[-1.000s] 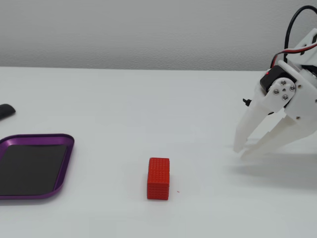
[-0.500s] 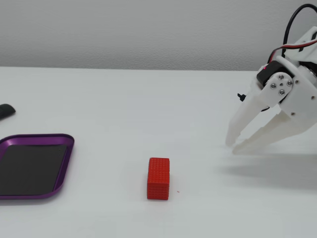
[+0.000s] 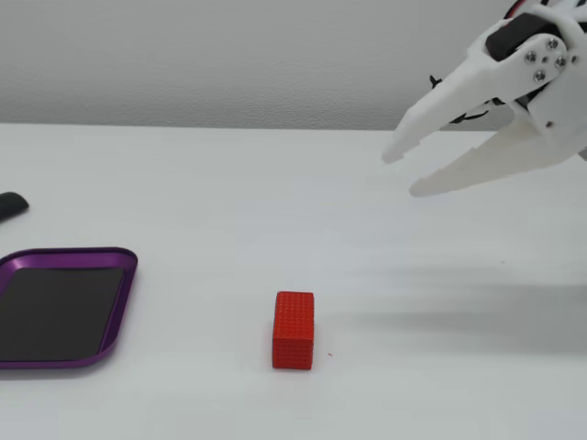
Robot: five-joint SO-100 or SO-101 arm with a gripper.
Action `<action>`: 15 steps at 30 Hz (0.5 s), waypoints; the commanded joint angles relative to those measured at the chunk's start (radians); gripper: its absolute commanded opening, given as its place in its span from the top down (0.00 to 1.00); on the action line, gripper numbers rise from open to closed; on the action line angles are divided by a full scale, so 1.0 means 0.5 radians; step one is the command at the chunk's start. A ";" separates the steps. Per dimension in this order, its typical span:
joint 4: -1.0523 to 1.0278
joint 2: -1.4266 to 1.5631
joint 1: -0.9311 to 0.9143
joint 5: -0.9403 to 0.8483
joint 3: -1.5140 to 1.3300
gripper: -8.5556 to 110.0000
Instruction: Pick up the cube and place it in the box.
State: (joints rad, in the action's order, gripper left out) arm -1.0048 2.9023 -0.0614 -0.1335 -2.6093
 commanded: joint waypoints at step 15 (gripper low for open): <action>0.055 -1.875 0.387 0.258 1.019 0.73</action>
State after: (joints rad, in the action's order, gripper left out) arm -0.9910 2.0018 0.1258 -0.0153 -2.1491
